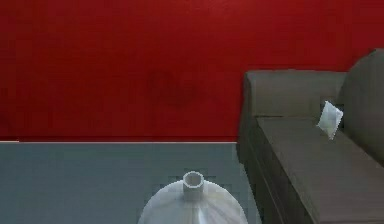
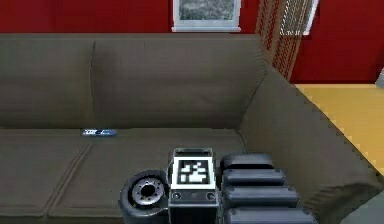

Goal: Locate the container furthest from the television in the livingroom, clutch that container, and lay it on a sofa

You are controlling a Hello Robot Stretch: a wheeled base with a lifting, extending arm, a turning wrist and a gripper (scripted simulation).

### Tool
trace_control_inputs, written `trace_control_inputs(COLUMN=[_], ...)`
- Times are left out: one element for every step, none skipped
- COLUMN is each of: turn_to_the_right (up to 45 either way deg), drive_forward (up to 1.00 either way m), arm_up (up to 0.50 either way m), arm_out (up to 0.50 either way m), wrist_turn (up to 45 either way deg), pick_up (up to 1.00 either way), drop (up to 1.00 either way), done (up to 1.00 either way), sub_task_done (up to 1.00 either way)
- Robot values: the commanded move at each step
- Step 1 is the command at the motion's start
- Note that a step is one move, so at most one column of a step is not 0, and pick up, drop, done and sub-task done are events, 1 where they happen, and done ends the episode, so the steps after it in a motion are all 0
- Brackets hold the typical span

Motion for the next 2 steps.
trace_control_inputs(turn_to_the_right=[0.0,45.0], drive_forward=[0.55,0.0], arm_up=[0.0,0.0], arm_out=[0.0,0.0], wrist_turn=[0.0,0.0], pick_up=[0.0,0.0], drop=[0.0,0.0], done=[0.0,0.0], sub_task_done=[0.0,0.0])
